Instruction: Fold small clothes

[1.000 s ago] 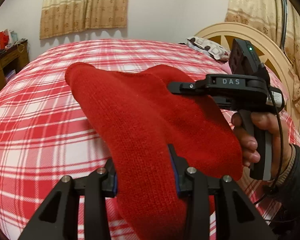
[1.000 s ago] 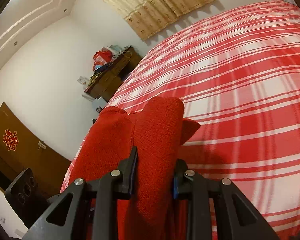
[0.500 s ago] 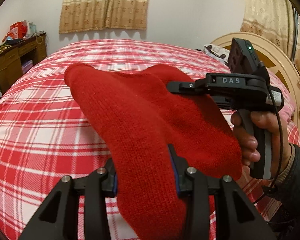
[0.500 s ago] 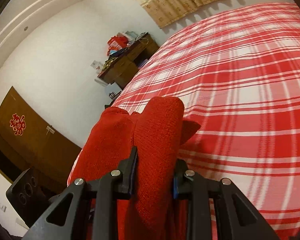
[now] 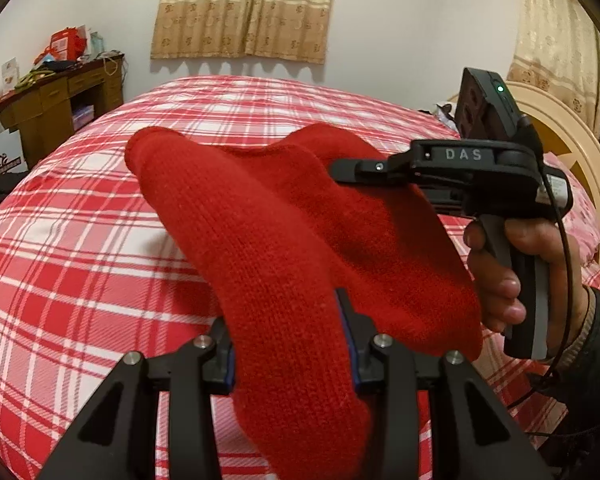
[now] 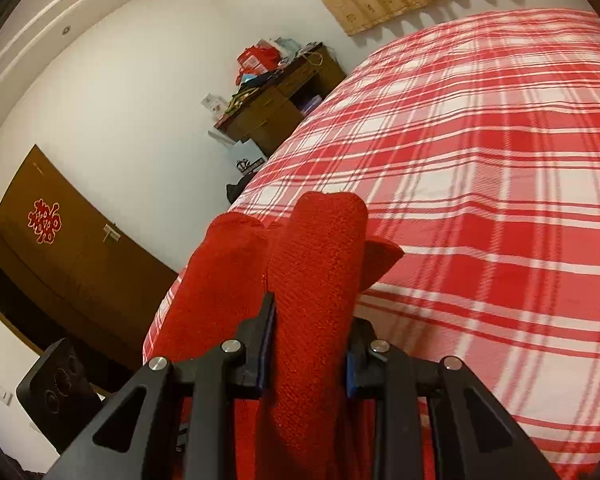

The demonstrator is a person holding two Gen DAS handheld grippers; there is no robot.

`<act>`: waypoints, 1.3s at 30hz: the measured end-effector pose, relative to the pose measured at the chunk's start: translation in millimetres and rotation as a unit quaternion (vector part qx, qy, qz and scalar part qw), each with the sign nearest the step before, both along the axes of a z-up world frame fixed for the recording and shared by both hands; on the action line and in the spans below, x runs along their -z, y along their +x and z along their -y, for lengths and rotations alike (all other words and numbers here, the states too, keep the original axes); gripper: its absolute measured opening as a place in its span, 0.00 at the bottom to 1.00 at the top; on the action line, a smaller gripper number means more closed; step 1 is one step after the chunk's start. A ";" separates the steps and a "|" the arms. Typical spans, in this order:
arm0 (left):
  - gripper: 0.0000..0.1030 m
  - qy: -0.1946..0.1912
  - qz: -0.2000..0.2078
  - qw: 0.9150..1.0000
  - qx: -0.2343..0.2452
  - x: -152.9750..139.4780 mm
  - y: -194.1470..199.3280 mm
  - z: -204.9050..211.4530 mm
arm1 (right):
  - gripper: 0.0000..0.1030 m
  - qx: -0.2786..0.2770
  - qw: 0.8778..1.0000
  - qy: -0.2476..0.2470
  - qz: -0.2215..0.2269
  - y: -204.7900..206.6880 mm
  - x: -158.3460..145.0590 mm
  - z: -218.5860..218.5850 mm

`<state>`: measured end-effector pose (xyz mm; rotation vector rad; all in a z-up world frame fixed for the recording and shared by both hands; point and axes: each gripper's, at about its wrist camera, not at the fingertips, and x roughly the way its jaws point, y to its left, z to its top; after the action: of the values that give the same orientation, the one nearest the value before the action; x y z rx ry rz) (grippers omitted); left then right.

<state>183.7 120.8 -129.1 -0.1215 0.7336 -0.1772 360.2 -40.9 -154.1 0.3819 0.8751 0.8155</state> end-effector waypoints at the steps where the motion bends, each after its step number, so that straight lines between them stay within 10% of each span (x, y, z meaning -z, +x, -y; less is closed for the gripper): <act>1: 0.39 0.000 -0.001 1.000 -0.002 1.4 -0.5 -2.4 | 0.27 -0.002 1.000 -0.001 -0.002 1.3 0.6 -2.9; 39: 0.45 -0.018 -0.037 0.999 -0.034 34.6 -17.1 -38.7 | 0.29 -0.034 0.997 -0.029 -0.061 29.8 52.0 -56.8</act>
<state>166.5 159.5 -163.7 -0.1878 0.7989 -0.1215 390.0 16.0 -206.1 0.3547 1.0276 0.8347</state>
